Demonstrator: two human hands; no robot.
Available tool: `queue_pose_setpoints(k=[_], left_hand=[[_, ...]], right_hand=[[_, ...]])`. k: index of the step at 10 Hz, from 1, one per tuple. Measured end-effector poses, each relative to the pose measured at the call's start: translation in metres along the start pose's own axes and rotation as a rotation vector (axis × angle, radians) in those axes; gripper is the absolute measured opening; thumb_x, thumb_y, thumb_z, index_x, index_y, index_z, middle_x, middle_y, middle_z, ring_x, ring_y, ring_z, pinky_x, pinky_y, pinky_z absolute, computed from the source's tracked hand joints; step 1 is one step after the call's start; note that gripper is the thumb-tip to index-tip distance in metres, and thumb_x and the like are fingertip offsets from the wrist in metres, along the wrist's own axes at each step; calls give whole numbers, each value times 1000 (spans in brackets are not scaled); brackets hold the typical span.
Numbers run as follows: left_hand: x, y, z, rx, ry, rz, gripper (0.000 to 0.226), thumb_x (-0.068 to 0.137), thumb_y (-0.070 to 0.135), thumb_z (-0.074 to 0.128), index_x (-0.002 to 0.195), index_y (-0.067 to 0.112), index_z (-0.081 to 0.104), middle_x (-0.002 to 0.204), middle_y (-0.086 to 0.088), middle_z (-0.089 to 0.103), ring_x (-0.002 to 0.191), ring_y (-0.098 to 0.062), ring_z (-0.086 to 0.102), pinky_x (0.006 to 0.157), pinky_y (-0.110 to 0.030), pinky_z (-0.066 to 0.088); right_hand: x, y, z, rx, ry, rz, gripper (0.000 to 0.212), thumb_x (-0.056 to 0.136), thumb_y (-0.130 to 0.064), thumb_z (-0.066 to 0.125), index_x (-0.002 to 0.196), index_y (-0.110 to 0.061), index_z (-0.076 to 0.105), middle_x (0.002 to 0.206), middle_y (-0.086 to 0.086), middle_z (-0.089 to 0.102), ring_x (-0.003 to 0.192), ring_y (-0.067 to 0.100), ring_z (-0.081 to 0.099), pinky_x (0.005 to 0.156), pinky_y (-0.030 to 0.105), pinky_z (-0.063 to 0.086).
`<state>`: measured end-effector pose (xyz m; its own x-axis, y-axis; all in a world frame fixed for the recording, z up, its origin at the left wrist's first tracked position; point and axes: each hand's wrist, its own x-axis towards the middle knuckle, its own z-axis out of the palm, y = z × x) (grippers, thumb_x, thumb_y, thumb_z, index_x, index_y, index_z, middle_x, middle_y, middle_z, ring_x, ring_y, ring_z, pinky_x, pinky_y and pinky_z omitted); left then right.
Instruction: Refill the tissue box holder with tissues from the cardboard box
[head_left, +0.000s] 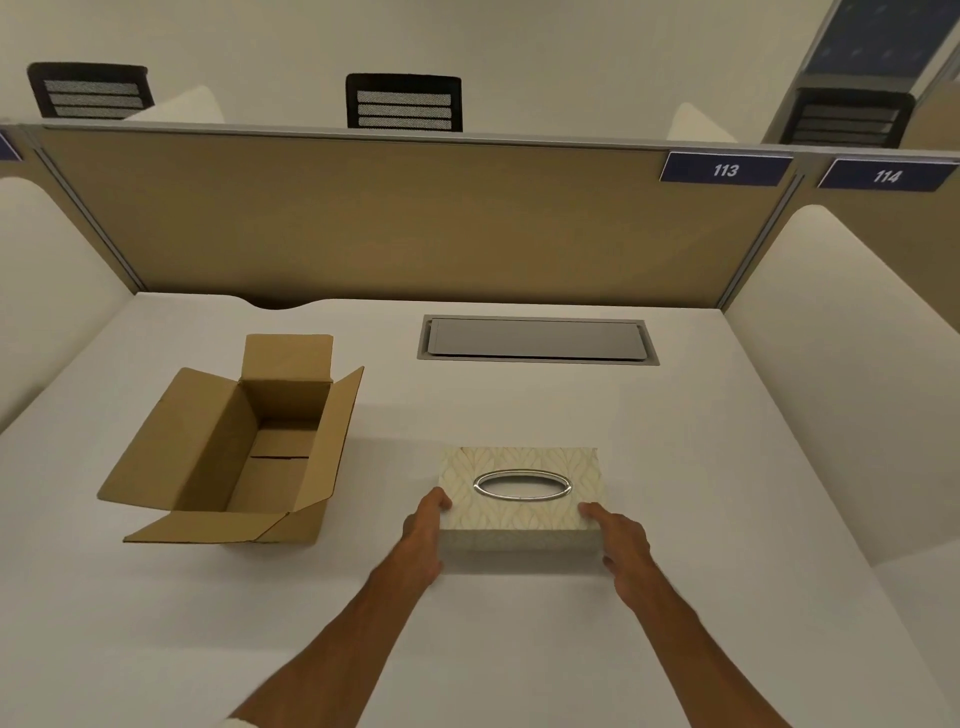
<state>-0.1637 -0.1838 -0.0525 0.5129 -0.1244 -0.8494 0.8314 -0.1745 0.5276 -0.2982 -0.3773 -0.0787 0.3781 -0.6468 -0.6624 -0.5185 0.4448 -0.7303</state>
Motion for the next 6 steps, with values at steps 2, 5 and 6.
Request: queue_pose_setpoints(k=[2,5,6], left_hand=[[8,-8,-5,68,11,79,33,81,33,57,101,7,54,95,-13,53,83,-25,49,64,-31,37],[13,0,-6,363,165,344,56,93,40,49,135,5,44,128,-18,52,115,-33,52,91,-41,44],[6,9,-6,444,284,523,67,93,47,47,146,9,31,150,-17,36,136,-34,37,108,-45,35]], right_hand=[[-5,6,-1,-53,33,-78,39,76,-40,73,60,-15,48,65,2,48,65,20,44,60,30,33],[-11,-10,-1,-318,167,-304,63,87,-55,53,125,-5,52,125,16,56,118,32,52,97,41,42],[-16,-20,4,-397,230,-439,74,87,-59,49,138,-6,41,142,17,46,133,32,41,107,45,37]])
